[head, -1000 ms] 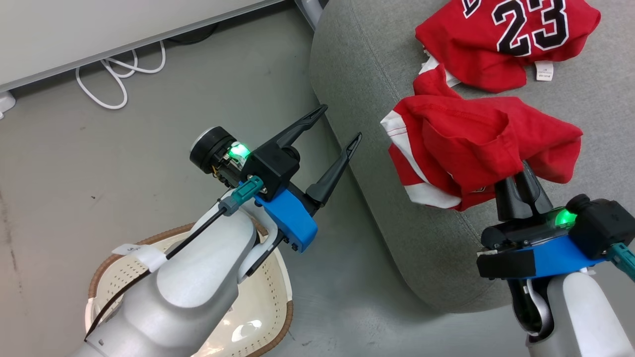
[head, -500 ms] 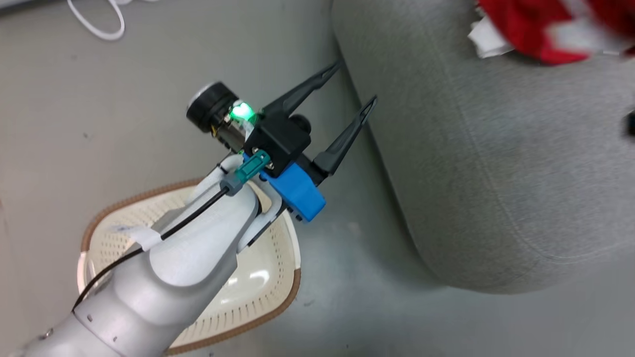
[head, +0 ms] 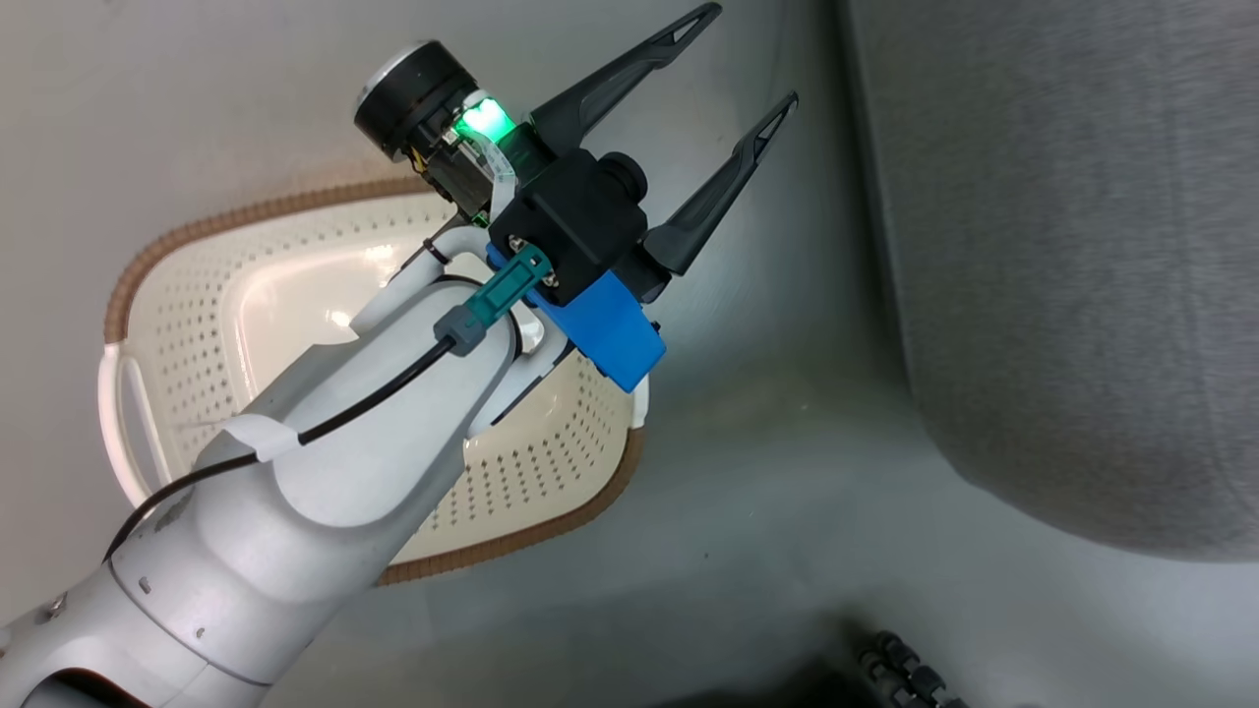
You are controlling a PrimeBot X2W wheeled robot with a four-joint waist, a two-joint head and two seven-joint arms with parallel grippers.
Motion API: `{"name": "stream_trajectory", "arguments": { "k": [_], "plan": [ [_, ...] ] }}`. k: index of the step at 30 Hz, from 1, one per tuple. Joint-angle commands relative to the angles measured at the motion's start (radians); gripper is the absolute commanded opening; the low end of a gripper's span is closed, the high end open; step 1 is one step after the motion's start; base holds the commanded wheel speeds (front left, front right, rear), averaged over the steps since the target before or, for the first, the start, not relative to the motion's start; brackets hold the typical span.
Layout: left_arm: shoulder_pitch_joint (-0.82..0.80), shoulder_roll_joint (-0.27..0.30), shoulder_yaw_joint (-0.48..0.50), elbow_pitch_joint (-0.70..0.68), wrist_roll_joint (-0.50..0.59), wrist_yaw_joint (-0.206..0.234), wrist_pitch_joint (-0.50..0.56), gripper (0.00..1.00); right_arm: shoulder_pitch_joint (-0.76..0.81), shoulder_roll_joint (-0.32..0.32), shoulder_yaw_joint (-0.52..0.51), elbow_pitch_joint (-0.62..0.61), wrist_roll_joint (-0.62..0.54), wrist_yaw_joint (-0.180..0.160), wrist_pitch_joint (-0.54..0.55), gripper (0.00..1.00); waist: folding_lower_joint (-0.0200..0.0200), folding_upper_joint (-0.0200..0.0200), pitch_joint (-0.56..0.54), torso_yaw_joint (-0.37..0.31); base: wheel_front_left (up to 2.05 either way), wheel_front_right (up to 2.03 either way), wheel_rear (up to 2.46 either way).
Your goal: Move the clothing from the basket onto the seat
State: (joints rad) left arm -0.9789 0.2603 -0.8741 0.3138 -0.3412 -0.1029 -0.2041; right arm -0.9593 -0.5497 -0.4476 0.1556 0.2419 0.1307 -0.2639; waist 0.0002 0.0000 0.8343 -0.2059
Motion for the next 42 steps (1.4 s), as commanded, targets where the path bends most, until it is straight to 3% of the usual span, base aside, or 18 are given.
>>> {"name": "stream_trajectory", "arguments": {
  "k": [1,5,19,20,22,27,32,42],
  "plan": [
    [-0.019,0.005,0.001,-0.01,0.009,0.006,-0.006,1.0,-0.018,-0.031,-0.007,0.067,0.003,0.0,-0.001,0.0,-0.0002,0.0,0.083,0.038,0.0,0.0,0.0],
    [-0.022,0.009,0.0,-0.018,0.013,0.012,-0.01,1.0,-0.014,-0.063,0.015,0.136,-0.032,0.0,-0.001,0.0,-0.0002,0.0,0.104,0.045,0.0,0.0,0.0],
    [-0.027,0.029,0.001,-0.031,0.004,0.025,-0.009,1.0,0.03,0.047,-0.015,0.318,-0.103,0.0,-0.001,0.0,-0.0002,0.0,0.108,0.044,0.0,0.0,0.0],
    [-0.023,0.031,0.0,-0.029,0.002,0.024,-0.011,1.0,0.027,0.052,-0.02,0.317,-0.105,0.0,-0.001,0.16,-0.0002,0.0,0.102,0.042,0.0,0.0,0.0],
    [-0.016,0.033,-0.001,-0.024,0.0,0.027,-0.014,1.0,0.03,0.066,-0.025,0.31,-0.106,0.0,-0.001,1.0,-0.0002,0.0,0.087,0.04,0.0,0.0,0.0],
    [0.009,0.023,0.0,-0.014,-0.011,0.036,-0.032,1.0,0.105,0.117,-0.05,0.265,-0.117,0.0,-0.001,1.0,-0.0002,0.0,0.016,0.036,0.0,0.0,0.0],
    [0.064,0.007,0.015,0.005,-0.038,0.049,-0.053,1.0,0.283,0.186,-0.087,0.168,-0.139,0.0,-0.001,1.0,-0.0002,0.0,-0.1,0.044,0.0,0.0,0.0],
    [0.248,-0.005,0.149,-0.032,-0.082,0.084,-0.062,1.0,0.503,0.283,0.029,-0.079,-0.182,0.0,-0.001,1.0,-0.0002,0.0,-0.31,0.075,0.0,0.0,0.0]
  ]
}}
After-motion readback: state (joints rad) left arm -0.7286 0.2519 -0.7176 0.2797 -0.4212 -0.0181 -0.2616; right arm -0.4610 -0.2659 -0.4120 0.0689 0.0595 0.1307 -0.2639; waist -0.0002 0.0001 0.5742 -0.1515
